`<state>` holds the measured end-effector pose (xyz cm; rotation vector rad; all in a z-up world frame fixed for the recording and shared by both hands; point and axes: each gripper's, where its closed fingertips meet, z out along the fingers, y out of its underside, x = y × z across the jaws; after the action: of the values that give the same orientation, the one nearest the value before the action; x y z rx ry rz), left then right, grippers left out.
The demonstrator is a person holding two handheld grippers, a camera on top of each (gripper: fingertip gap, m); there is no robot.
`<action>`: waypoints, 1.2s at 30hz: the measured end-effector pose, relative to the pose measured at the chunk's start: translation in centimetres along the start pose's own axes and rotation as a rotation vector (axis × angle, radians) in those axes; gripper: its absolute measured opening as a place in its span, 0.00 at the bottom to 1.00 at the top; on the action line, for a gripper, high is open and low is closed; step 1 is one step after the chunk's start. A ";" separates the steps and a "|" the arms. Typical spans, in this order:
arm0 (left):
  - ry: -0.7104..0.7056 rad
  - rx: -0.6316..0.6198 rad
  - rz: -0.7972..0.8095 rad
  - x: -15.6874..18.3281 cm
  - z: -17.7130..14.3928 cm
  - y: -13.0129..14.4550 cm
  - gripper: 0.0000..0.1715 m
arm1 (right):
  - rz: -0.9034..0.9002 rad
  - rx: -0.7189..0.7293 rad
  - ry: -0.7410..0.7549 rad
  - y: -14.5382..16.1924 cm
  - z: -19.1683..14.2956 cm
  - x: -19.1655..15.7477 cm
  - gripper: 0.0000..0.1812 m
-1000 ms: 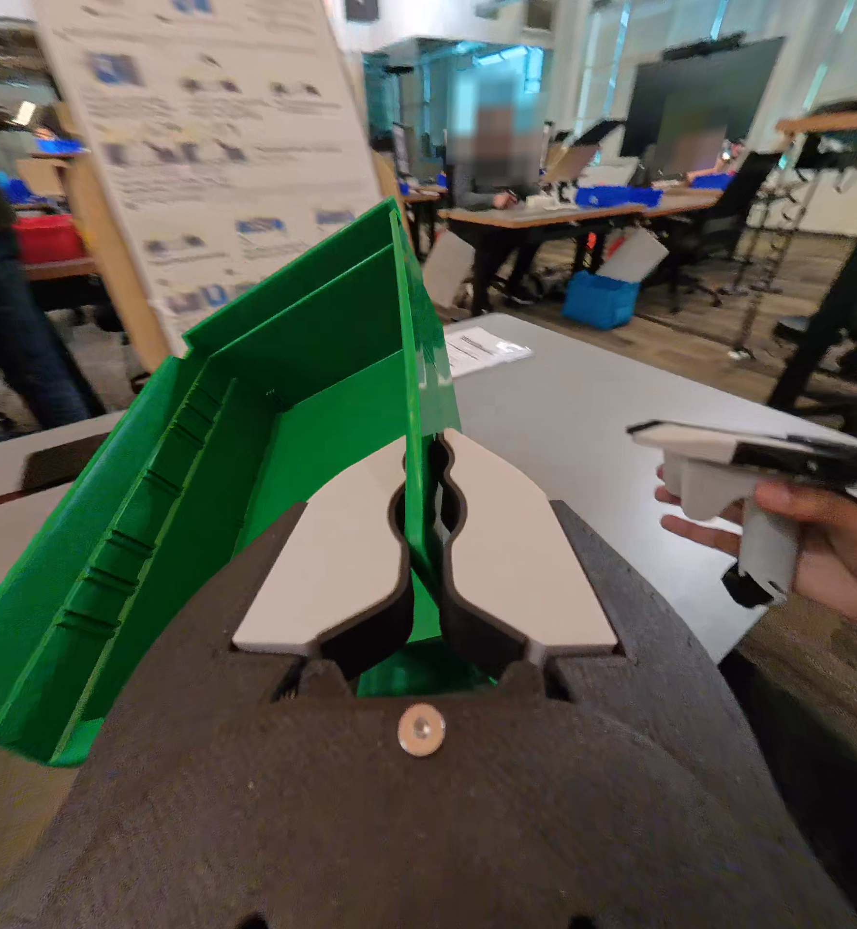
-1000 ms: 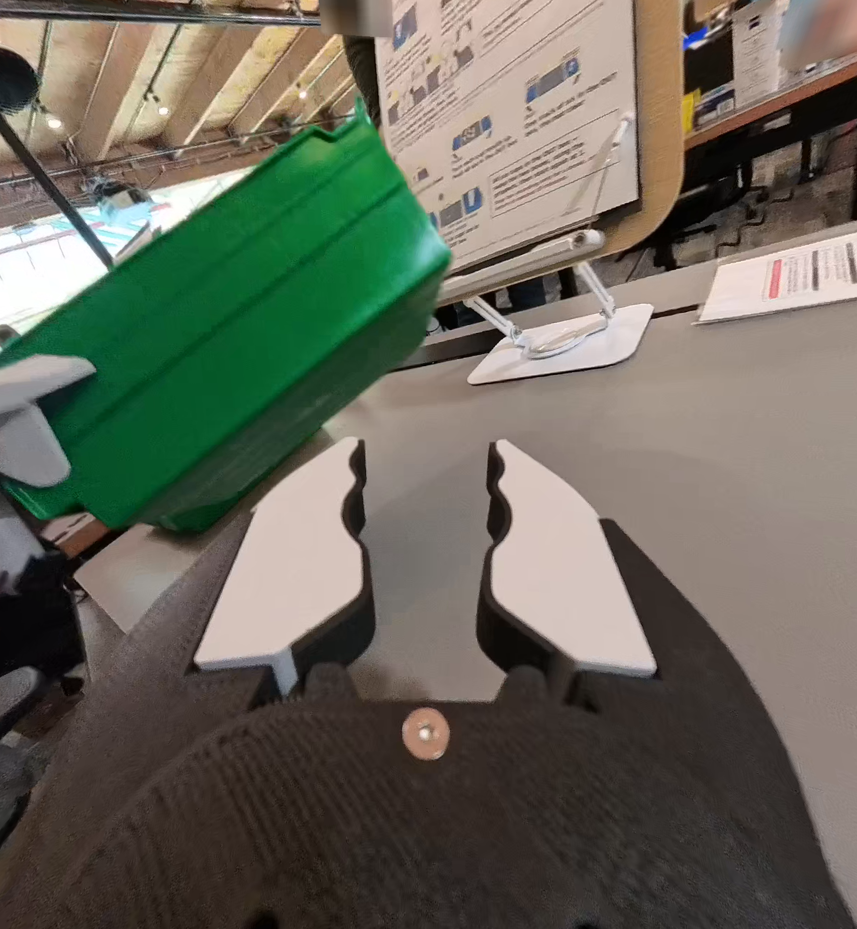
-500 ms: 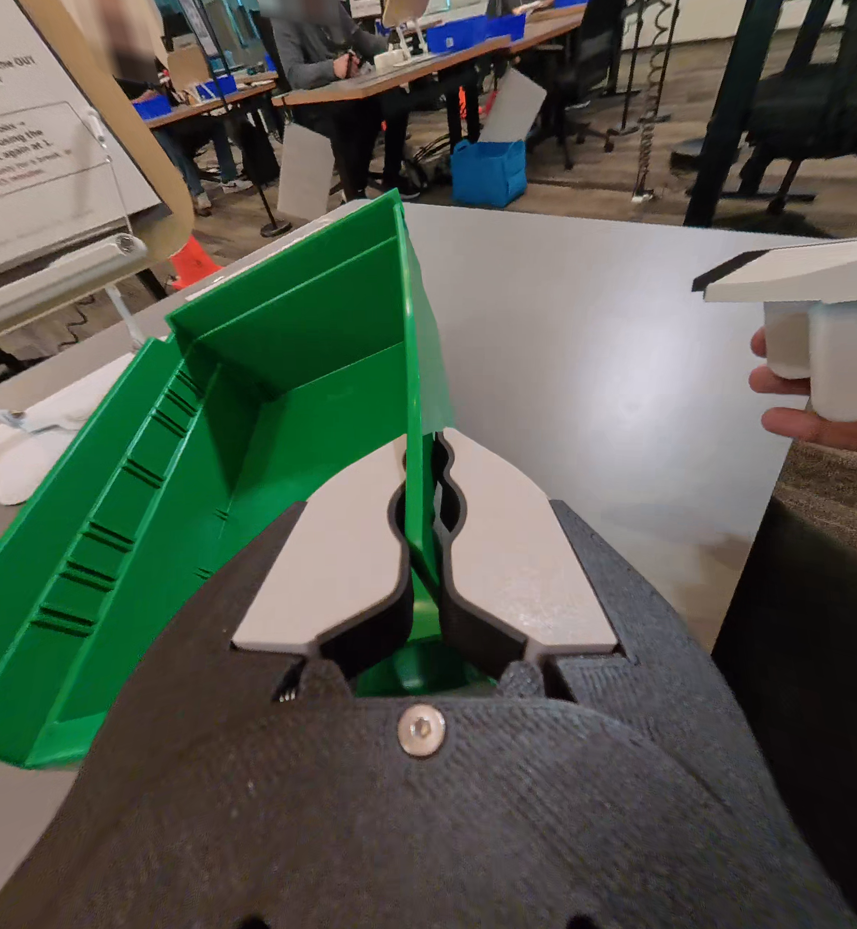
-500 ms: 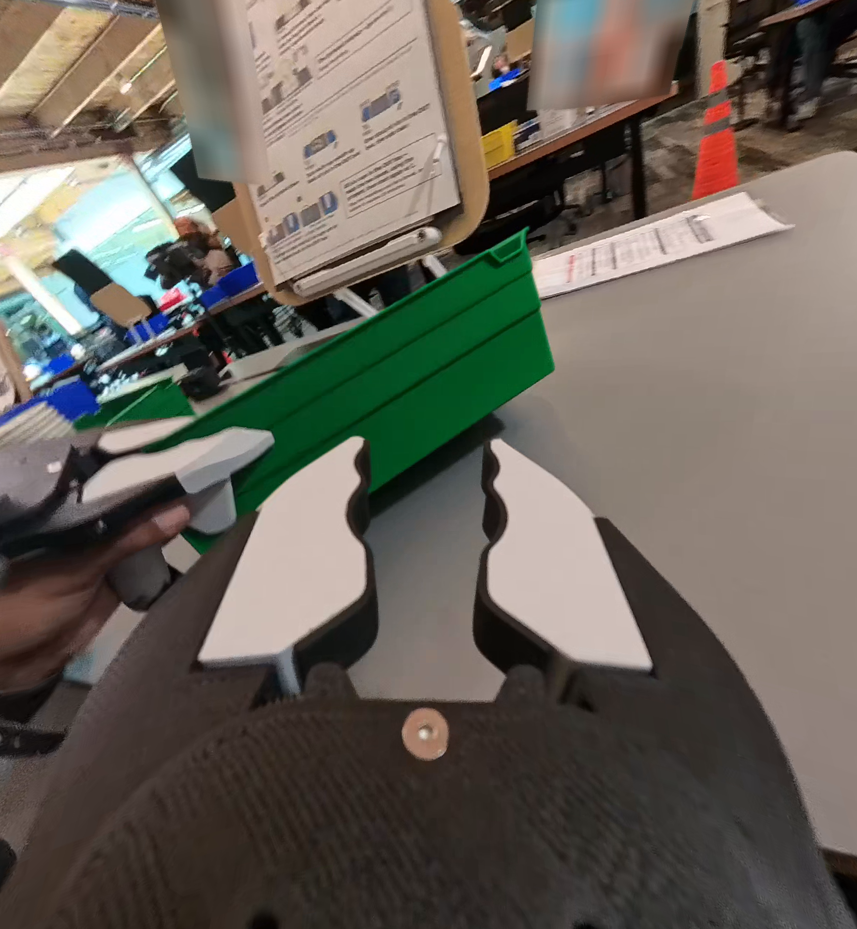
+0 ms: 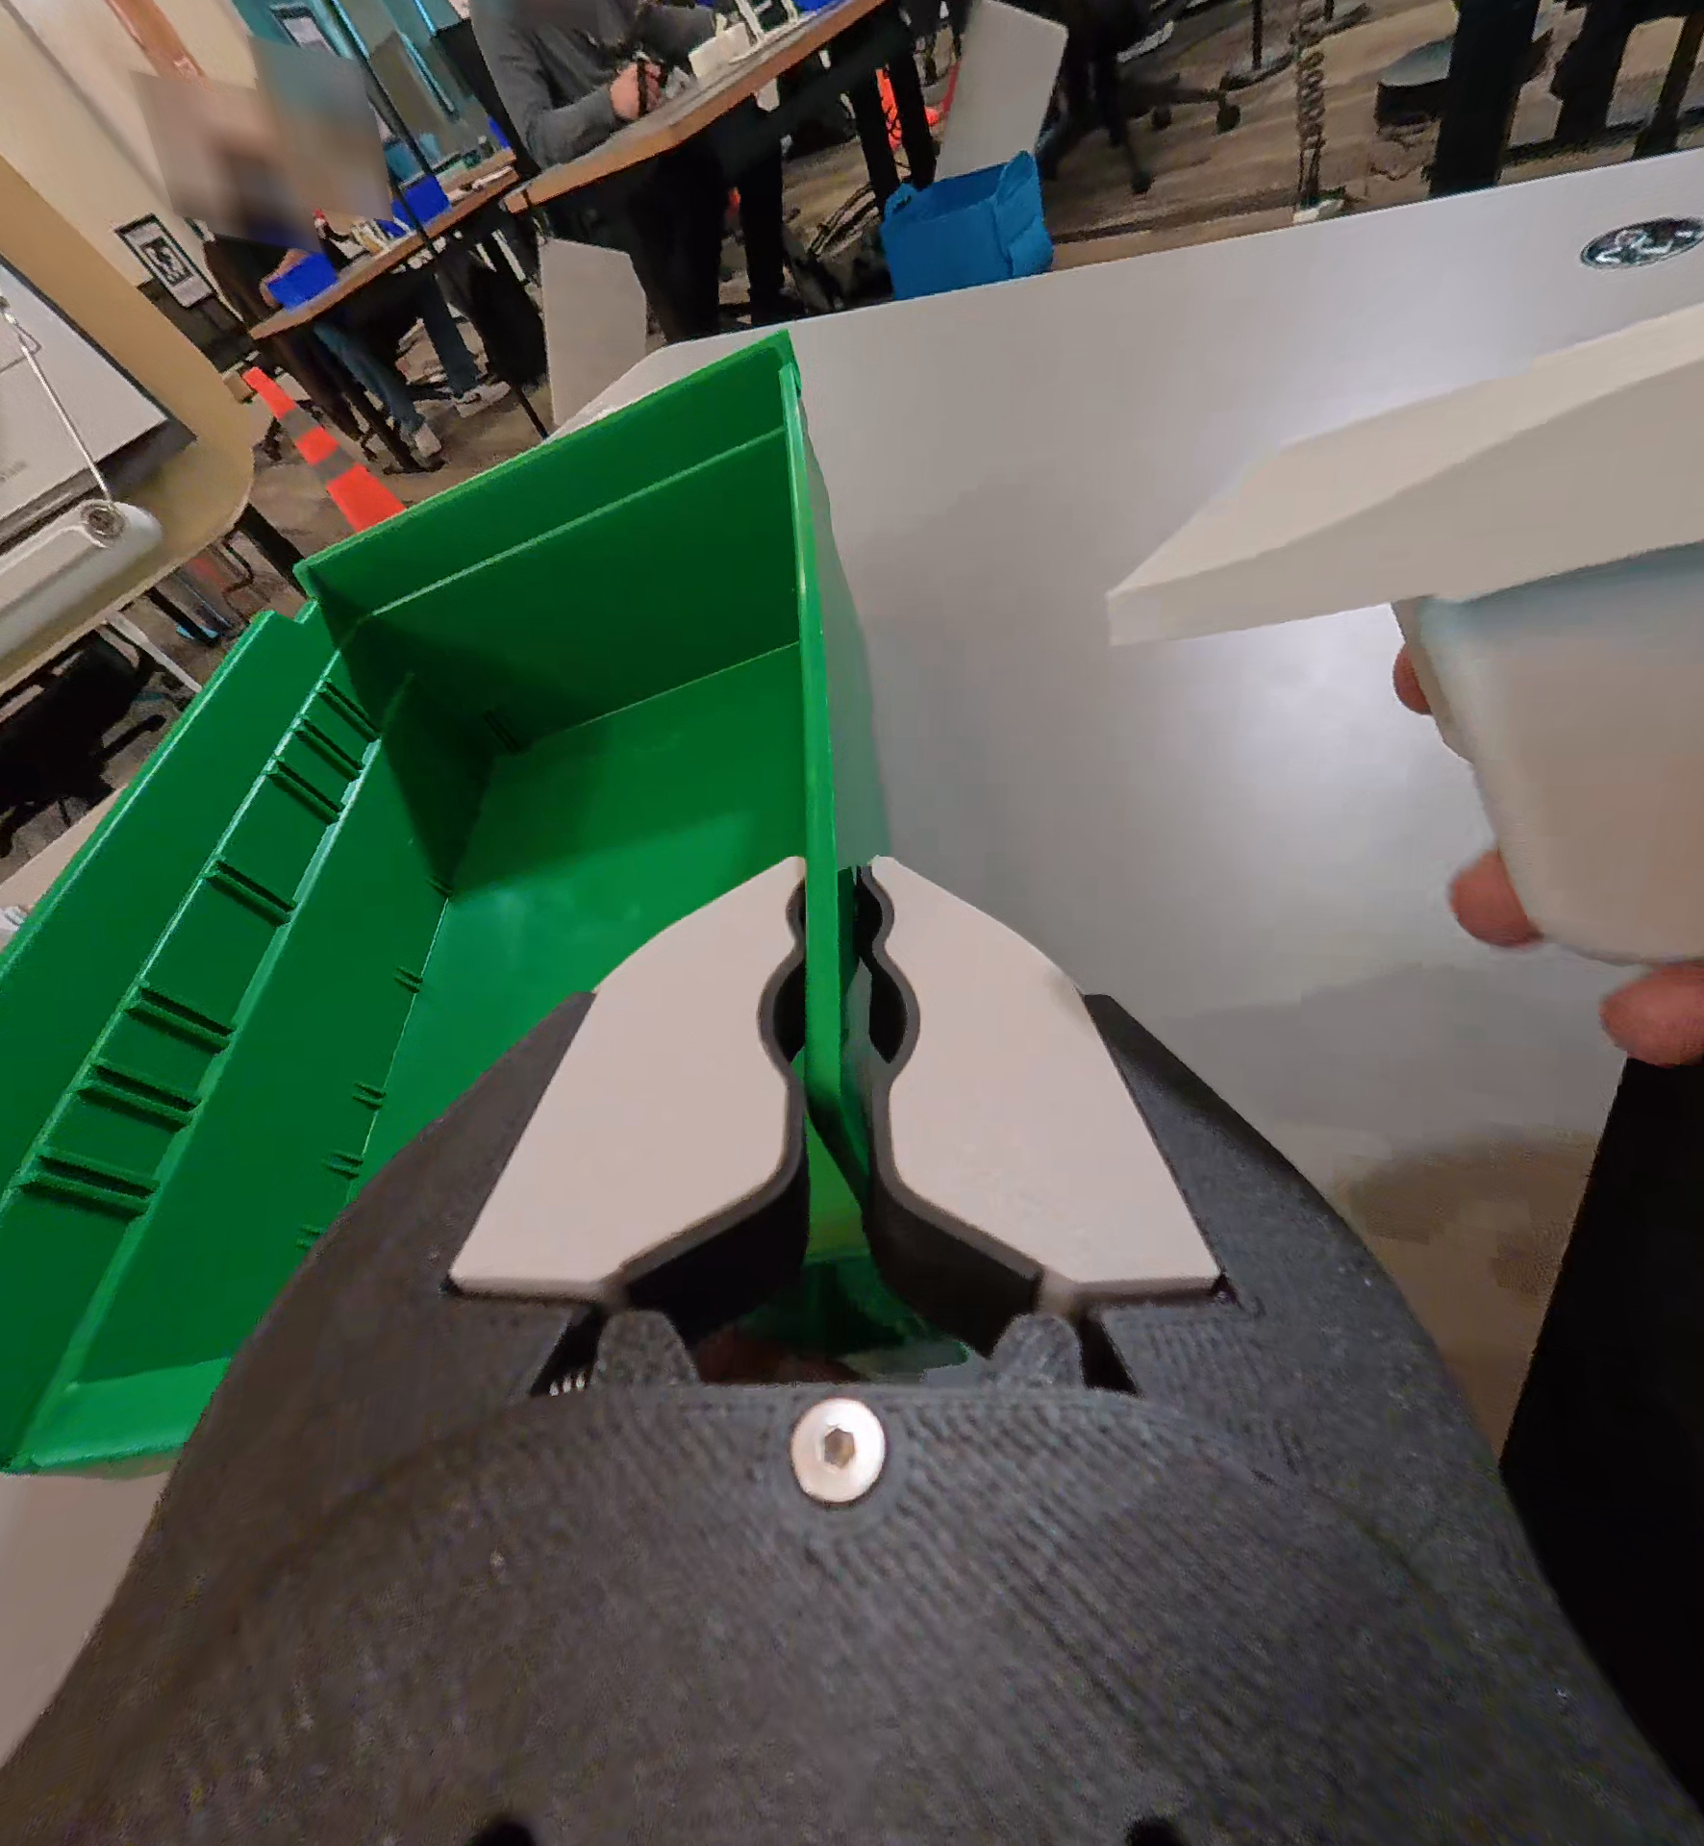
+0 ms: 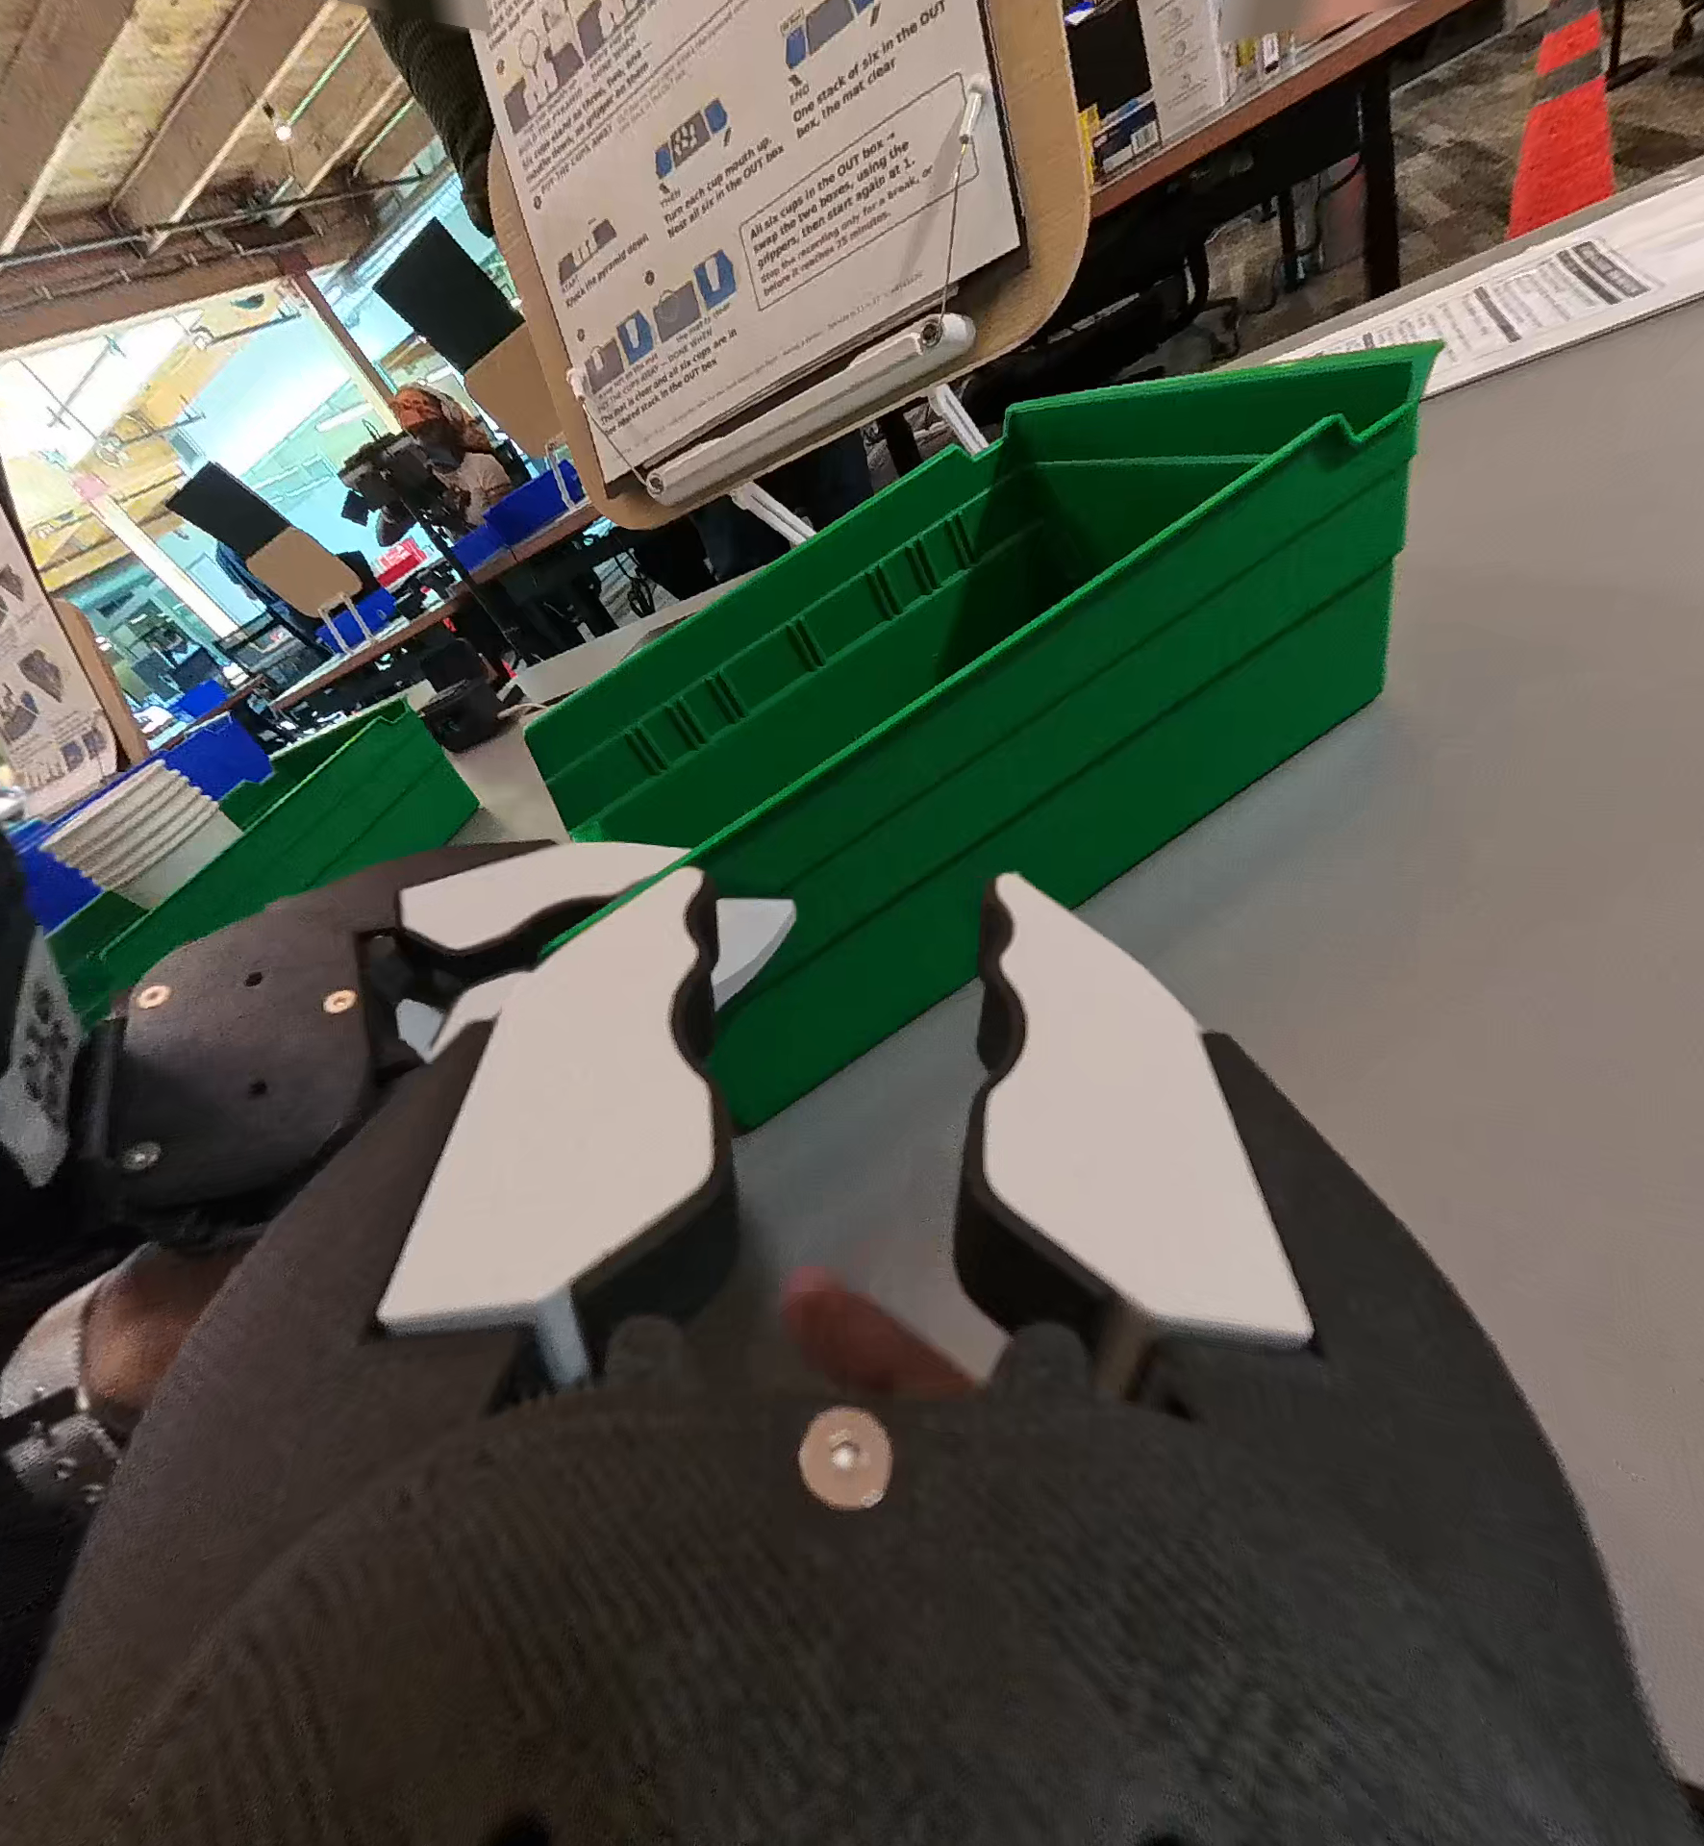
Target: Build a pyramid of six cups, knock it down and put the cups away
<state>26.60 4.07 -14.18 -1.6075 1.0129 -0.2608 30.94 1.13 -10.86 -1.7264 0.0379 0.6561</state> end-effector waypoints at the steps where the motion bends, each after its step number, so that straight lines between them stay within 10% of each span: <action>1: -0.014 0.006 -0.003 -0.2 -0.2 -0.1 0.07 | 0.001 -0.004 -0.003 0.0 0.1 0.0 0.29; 8: -0.008 -0.020 0.029 -0.4 -1.4 1.3 0.36 | -0.097 -0.059 0.036 0.5 1.3 0.5 0.38; 22: 0.050 0.017 -0.060 -1.2 -4.6 2.6 0.45 | -0.048 -0.247 -0.089 4.4 4.4 -4.3 0.49; 30: -0.032 -0.018 -0.098 -3.0 -5.6 3.7 0.49 | -0.356 -0.286 -0.030 4.6 6.1 -3.8 0.52; 36: -0.075 -0.026 -0.088 -3.6 -6.0 4.0 0.45 | -0.288 -0.269 0.058 1.8 5.5 1.5 0.25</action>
<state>18.67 2.69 -14.56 -1.6758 0.8927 -0.2460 29.34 6.11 -13.77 -1.9604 -0.2655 0.4106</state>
